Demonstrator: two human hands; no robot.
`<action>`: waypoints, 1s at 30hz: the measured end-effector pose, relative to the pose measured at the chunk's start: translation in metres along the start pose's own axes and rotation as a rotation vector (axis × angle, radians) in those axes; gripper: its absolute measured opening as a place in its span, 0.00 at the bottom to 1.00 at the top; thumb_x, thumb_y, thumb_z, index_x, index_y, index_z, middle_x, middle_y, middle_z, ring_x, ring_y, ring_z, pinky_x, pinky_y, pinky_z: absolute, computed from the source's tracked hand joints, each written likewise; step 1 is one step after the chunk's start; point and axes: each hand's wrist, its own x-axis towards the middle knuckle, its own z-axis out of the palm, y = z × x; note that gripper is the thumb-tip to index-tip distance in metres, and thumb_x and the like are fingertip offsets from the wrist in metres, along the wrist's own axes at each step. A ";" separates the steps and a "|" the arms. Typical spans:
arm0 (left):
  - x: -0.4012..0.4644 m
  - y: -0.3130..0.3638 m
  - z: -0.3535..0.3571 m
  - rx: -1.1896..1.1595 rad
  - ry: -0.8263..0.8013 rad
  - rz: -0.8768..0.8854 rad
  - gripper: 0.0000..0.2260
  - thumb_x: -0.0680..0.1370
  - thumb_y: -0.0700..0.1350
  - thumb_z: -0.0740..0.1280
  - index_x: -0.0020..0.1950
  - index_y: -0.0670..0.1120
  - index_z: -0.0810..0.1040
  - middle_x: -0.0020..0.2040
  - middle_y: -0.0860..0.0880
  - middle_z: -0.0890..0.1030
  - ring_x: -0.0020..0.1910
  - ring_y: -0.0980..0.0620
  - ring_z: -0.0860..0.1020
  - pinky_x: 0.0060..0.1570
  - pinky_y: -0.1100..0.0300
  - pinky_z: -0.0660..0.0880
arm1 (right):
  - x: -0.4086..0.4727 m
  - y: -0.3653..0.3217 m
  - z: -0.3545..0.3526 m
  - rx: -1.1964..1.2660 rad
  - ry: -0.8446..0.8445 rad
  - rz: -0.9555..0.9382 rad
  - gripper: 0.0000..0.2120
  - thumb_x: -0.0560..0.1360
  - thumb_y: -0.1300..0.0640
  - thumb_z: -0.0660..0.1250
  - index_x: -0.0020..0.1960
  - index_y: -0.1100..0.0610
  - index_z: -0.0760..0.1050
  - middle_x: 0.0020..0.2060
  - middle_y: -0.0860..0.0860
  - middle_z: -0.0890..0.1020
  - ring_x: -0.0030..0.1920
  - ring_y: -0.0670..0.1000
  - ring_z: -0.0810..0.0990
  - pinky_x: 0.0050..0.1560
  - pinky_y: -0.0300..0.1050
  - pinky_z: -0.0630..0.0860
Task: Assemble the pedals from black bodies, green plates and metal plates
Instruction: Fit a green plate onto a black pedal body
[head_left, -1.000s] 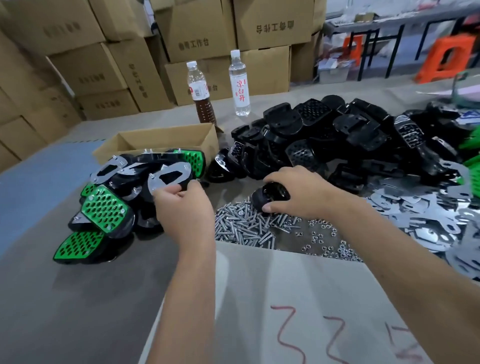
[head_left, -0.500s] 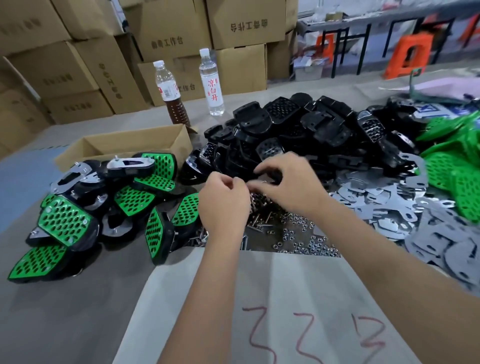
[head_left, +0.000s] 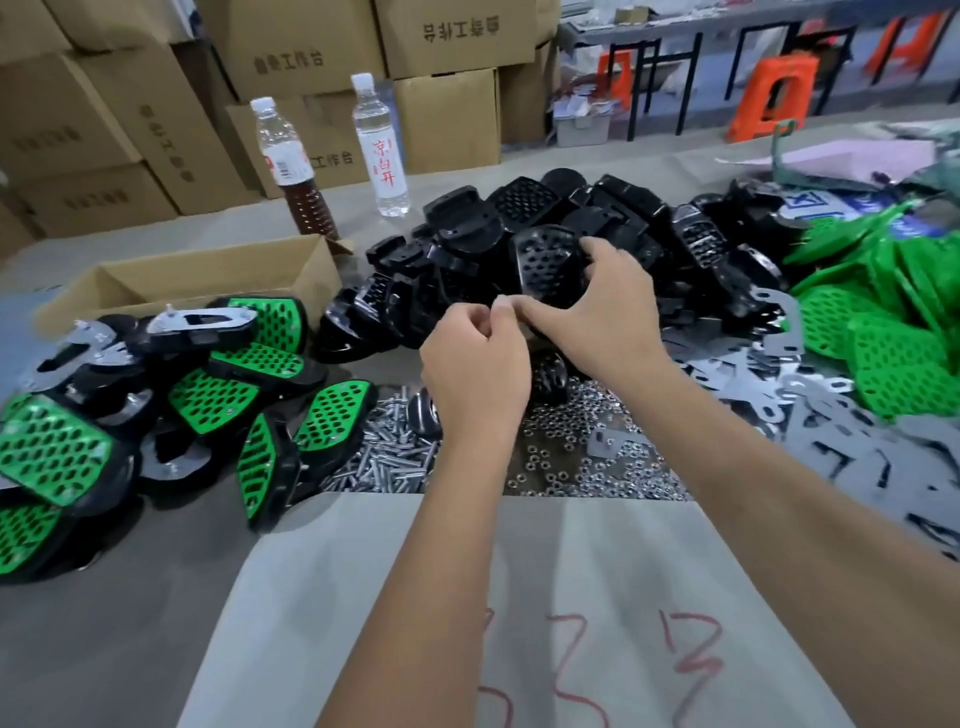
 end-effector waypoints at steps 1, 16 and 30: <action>0.000 0.005 0.005 -0.025 -0.055 -0.010 0.14 0.83 0.56 0.65 0.47 0.48 0.82 0.39 0.56 0.80 0.41 0.55 0.79 0.40 0.57 0.72 | -0.006 0.002 -0.013 0.014 0.034 -0.044 0.40 0.68 0.36 0.78 0.71 0.58 0.74 0.59 0.53 0.82 0.62 0.49 0.79 0.62 0.43 0.75; -0.088 0.054 0.118 -0.237 -0.550 -0.208 0.23 0.86 0.52 0.62 0.35 0.47 0.60 0.24 0.56 0.62 0.23 0.56 0.61 0.25 0.59 0.59 | -0.036 0.126 -0.200 -0.716 -0.172 0.642 0.55 0.64 0.23 0.72 0.73 0.62 0.64 0.67 0.65 0.73 0.66 0.68 0.73 0.62 0.63 0.76; -0.064 0.023 0.062 -0.201 -0.355 -0.121 0.17 0.85 0.58 0.61 0.52 0.45 0.77 0.43 0.55 0.78 0.41 0.55 0.76 0.39 0.59 0.69 | -0.027 0.064 -0.158 0.716 0.153 0.346 0.11 0.82 0.47 0.69 0.53 0.55 0.76 0.48 0.52 0.80 0.39 0.56 0.87 0.28 0.47 0.82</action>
